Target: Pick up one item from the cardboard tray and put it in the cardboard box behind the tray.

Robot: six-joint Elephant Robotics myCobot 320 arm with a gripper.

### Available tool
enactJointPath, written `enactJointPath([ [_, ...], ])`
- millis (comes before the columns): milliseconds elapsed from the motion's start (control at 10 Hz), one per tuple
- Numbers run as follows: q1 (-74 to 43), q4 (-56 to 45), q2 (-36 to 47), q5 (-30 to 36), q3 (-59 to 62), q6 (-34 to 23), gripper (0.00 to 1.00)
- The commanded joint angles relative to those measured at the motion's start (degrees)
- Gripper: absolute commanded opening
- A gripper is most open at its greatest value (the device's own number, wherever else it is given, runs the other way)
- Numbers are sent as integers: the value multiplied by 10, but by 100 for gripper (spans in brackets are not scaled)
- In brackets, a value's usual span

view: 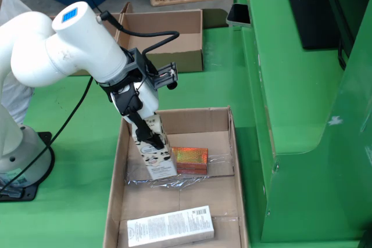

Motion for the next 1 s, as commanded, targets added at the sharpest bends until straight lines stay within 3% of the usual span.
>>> enactJointPath([
  [0, 51, -203, -76, -8, 401, 2, 0],
  [500, 92, -99, -56, -41, 401, 4, 0],
  [900, 105, 70, -79, -92, 401, -10, 0],
])
